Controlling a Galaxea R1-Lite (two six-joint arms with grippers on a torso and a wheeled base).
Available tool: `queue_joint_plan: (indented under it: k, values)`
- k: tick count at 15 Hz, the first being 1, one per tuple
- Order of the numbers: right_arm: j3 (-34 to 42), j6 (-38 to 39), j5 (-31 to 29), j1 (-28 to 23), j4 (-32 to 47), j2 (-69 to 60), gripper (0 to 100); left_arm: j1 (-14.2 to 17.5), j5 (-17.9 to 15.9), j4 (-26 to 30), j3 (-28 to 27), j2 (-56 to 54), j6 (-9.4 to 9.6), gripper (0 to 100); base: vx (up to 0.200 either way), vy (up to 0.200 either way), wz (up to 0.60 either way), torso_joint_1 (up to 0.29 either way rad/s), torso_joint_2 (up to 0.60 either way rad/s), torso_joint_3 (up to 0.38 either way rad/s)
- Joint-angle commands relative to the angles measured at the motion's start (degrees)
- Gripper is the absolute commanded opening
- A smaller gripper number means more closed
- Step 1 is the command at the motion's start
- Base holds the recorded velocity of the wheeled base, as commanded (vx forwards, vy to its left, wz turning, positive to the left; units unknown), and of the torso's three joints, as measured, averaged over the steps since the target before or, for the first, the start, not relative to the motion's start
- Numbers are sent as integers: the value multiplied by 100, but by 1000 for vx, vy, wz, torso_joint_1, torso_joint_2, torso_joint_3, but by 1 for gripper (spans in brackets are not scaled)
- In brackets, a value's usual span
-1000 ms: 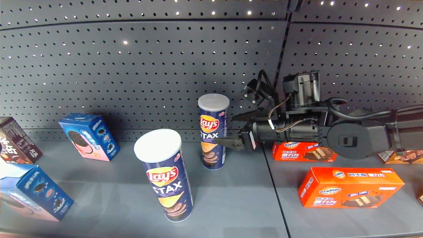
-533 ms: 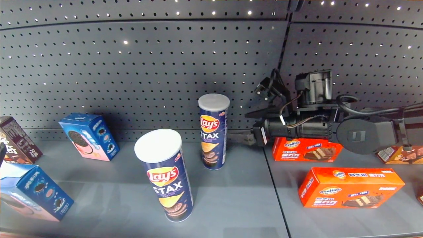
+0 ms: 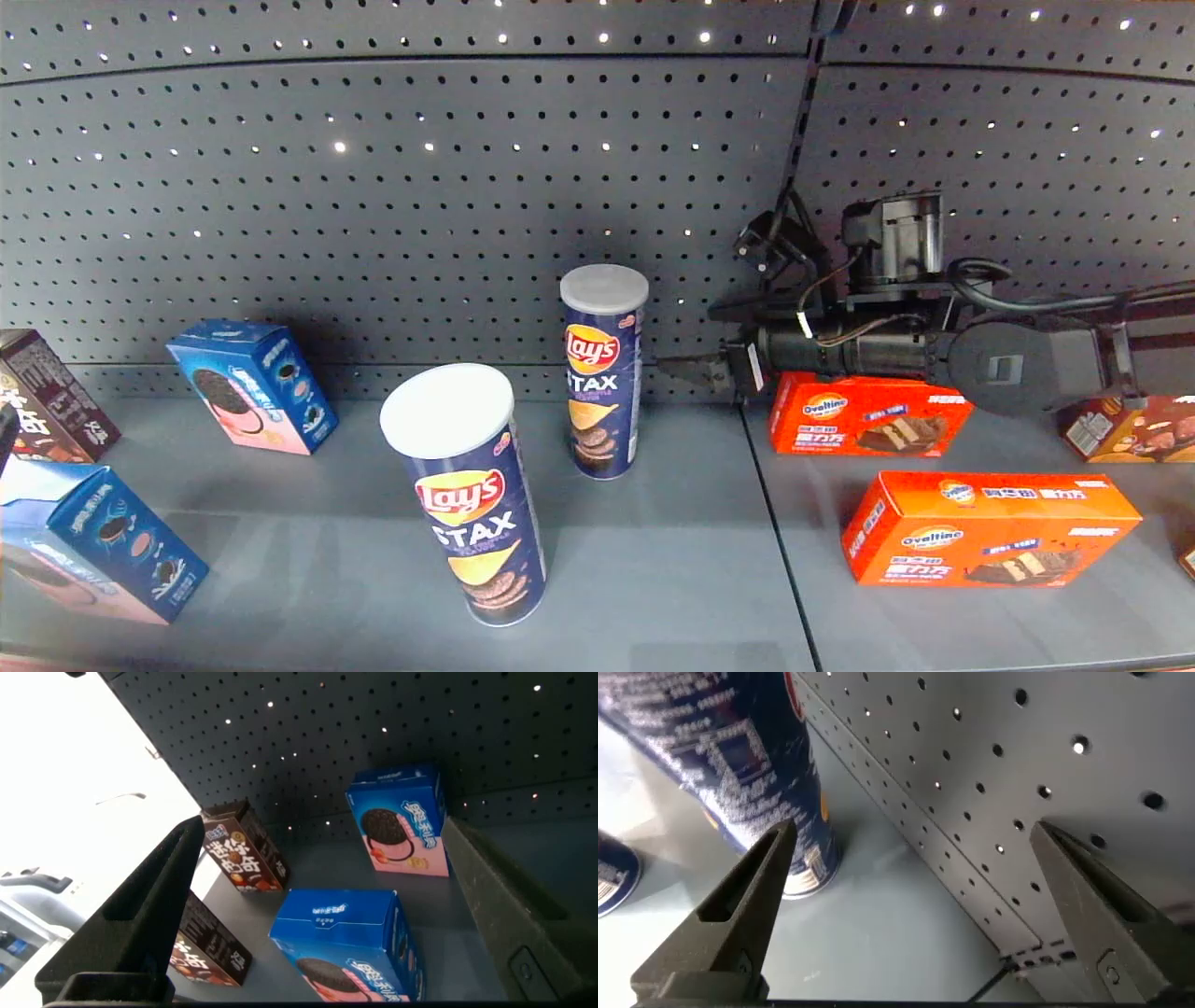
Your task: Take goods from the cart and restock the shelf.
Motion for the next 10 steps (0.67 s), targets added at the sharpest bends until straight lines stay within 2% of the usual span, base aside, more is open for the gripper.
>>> queue_joint_plan:
  k: [1,10]
  values:
    - [-121,-8,-32,10,-28,166,100,-1,3,-3,-9,-2,0,100,0,0,0,0,0,0]
    - [-517,1,-111,353,-37,421,100,-1,3,-3,-27,-28,0,100,0,0,0,0,0,0]
